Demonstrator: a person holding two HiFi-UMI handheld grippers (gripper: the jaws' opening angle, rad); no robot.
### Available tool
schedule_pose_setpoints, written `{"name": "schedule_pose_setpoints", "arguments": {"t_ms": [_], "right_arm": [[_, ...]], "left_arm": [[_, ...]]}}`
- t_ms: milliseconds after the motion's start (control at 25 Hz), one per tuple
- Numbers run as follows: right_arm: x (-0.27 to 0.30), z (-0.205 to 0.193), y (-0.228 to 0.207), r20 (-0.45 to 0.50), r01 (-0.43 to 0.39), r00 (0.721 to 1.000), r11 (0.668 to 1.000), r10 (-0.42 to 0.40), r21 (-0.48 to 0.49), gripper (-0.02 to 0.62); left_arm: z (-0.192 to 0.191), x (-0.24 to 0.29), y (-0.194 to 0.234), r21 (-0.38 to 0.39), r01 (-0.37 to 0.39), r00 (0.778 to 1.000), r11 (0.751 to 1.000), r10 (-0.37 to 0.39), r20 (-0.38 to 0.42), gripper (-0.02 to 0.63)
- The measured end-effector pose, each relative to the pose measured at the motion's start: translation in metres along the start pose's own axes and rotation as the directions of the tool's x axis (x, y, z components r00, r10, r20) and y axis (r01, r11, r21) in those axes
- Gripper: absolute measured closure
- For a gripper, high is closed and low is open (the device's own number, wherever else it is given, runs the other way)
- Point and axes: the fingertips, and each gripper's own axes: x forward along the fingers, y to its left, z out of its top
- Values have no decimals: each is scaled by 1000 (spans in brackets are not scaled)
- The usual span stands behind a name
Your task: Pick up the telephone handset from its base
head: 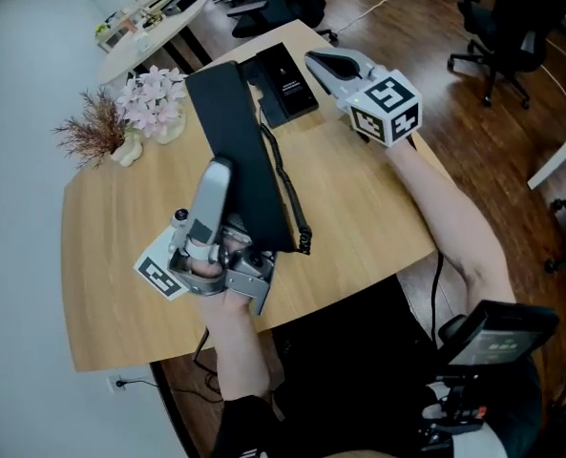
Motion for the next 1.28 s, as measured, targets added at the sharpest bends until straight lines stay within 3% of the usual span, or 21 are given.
{"name": "schedule_pose_setpoints", "arguments": {"t_ms": [200, 920, 1280], "right_arm": [[4, 3, -1, 0, -8, 1000, 1000, 8, -1, 592], [8, 1, 6, -25, -39, 999, 999, 38, -36, 592], [7, 0, 8, -32, -44, 999, 998, 43, -38, 592]], "left_arm": [[-2, 4, -7, 46, 0, 1000, 999, 1, -6, 531], [-2, 16, -6, 80, -3, 999, 997, 6, -48, 531], [2, 14, 15, 83, -56, 997, 995, 60, -48, 531]]}}
